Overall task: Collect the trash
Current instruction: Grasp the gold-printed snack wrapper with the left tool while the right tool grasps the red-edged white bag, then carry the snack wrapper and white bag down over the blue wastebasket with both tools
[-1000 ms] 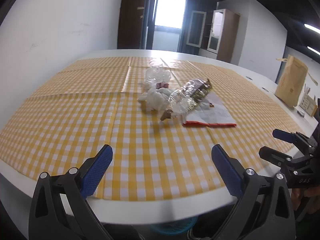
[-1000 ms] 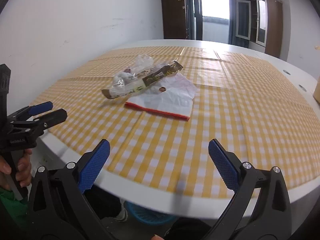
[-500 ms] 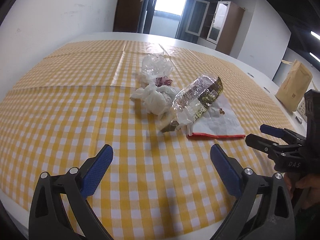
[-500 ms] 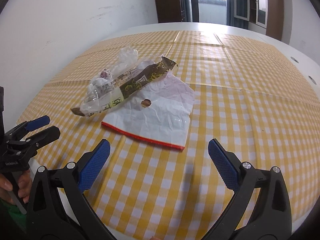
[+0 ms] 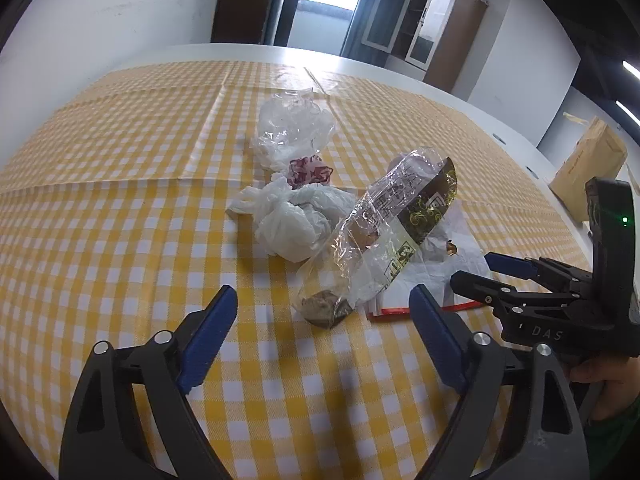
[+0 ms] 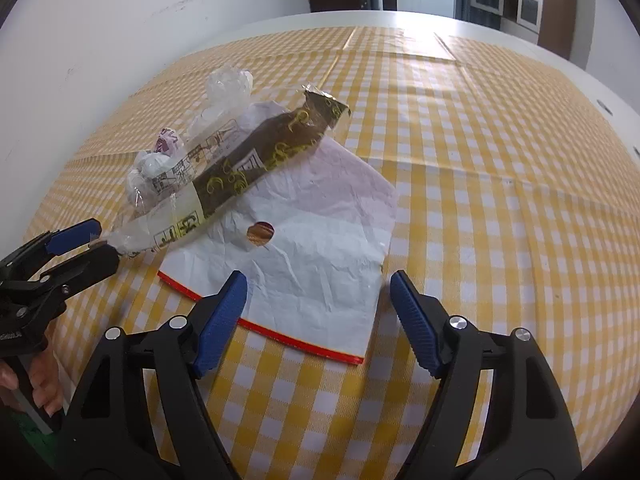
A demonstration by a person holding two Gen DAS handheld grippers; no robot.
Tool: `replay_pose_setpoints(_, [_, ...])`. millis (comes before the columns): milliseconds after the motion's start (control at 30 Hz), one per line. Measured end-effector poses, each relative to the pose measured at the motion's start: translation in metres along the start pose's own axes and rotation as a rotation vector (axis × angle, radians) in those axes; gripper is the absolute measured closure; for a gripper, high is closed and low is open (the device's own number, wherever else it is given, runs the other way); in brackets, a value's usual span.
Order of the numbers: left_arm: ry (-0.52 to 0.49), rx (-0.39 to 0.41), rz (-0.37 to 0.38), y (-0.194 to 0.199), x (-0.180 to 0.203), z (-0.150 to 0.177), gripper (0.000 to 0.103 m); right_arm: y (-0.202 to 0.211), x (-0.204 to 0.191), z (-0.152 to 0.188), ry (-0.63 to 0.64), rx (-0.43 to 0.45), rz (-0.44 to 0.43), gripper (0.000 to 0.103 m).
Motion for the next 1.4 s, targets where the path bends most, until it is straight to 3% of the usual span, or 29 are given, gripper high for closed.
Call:
replay_pose_setpoints(100, [-0.001,-0.011,0.004,-0.005,0.001,0.001,0.032,-0.002,-0.003,-0.001,0.003,0.008,0.018,0.046])
replay_pose_setpoints(133, [-0.009,-0.021,0.002,-0.008,0.002,0.001,0.039,-0.001,-0.003,-0.001,0.008,0.009,0.027,0.056])
replay_pose_setpoints(233, [-0.03,-0.037,-0.001,-0.014,0.006,0.003,0.06,-0.002,-0.004,-0.001,0.045,0.027,0.077,0.073])
replay_pose_setpoints(400, [-0.026,0.003,0.002,-0.007,0.011,0.002,0.083,0.0,-0.003,0.001,0.065,0.046,0.085,0.089])
replay_pose_setpoints(500, [-0.007,0.039,0.022,0.006,0.013,0.002,0.084,0.004,-0.002,0.006,0.055,0.051,0.065,0.099])
replay_pose_setpoints(767, [0.044,0.149,0.041,0.06,0.017,0.011,0.085,0.047,0.004,0.017,0.032,0.143,0.013,0.1])
replay_pose_setpoints(1400, [0.07,0.211,0.005,0.135,0.038,0.075,0.089,0.126,-0.002,0.088,0.029,0.24,-0.082,0.1])
Point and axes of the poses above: each gripper's, at about its wrist camera, not at the fingertips, and y roughly against the way its jaws point, x to its right, z to its underside, the point moved 6 cm from there along -y, roughly the way its jaws point, and after that the axes turned 15 degrees about -y, right-handed, at the moved point
